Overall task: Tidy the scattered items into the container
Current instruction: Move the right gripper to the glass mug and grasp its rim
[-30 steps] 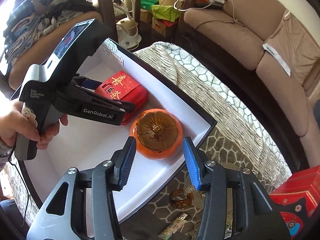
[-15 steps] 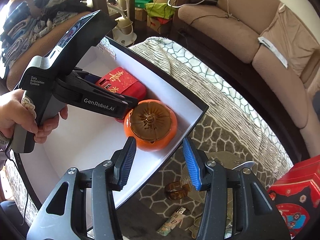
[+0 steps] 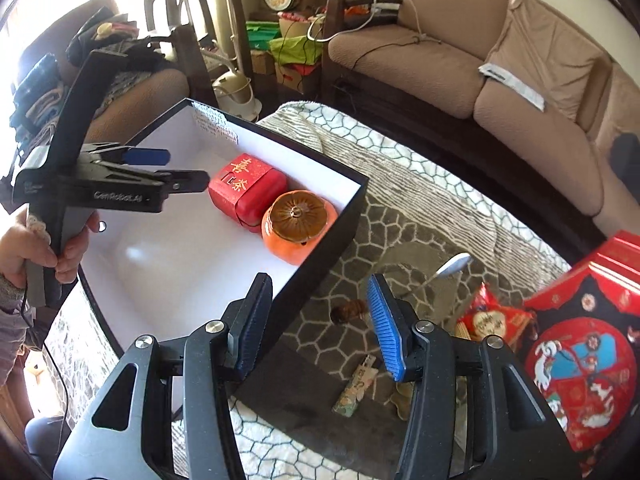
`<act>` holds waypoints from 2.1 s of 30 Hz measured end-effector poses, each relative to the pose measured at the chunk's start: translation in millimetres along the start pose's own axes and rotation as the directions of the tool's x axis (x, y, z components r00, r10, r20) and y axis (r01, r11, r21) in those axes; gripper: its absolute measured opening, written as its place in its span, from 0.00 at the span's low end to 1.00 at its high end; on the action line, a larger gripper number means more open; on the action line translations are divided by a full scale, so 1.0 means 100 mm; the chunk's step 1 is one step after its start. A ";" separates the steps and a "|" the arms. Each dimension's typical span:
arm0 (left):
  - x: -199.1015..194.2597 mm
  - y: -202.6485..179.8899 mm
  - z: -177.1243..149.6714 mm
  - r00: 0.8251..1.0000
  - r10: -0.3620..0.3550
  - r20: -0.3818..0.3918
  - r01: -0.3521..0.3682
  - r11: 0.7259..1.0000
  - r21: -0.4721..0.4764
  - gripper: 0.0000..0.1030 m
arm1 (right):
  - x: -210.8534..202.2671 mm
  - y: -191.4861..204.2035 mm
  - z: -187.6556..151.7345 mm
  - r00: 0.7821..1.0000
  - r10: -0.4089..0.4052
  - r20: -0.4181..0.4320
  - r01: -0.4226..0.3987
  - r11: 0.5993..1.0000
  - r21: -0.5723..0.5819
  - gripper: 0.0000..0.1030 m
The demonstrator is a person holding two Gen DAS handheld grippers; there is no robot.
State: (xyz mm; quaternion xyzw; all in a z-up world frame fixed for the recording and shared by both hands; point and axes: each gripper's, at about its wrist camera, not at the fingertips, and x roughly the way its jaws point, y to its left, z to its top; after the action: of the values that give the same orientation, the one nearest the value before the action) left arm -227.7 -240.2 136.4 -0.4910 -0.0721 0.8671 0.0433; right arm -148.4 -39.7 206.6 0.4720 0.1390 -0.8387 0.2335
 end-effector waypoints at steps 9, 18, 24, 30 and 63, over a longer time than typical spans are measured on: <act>-0.52 -0.91 -0.92 0.995 0.036 0.089 -0.044 0.995 0.086 0.86 | -0.68 -0.03 -1.02 0.998 -0.047 0.048 0.039 0.988 0.146 0.46; -0.66 -1.65 -1.70 0.993 -0.031 0.117 0.011 0.986 0.164 0.87 | -1.02 -0.26 -2.04 0.990 -0.129 0.050 0.109 0.951 0.291 0.47; -0.56 -1.96 -1.64 0.980 -0.008 0.199 -0.036 0.975 0.217 0.93 | -0.86 -0.52 -2.00 0.995 0.023 0.092 -0.062 0.893 0.447 0.58; -0.63 -2.17 -1.23 0.957 -0.028 0.289 -0.067 0.947 0.314 0.93 | -0.48 -0.97 -0.95 0.988 0.134 0.074 -0.153 0.866 0.477 0.61; -0.04 -1.64 -0.46 0.971 -0.198 0.135 0.129 0.906 0.404 0.93 | 1.60 -1.17 0.13 0.951 -0.066 -0.302 0.123 0.977 0.175 0.10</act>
State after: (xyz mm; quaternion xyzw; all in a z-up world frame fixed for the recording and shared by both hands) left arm -185.2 -75.6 143.8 -0.3875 0.0586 0.8964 0.2071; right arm -290.4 12.1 77.5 0.6046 0.1131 -0.7788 0.1230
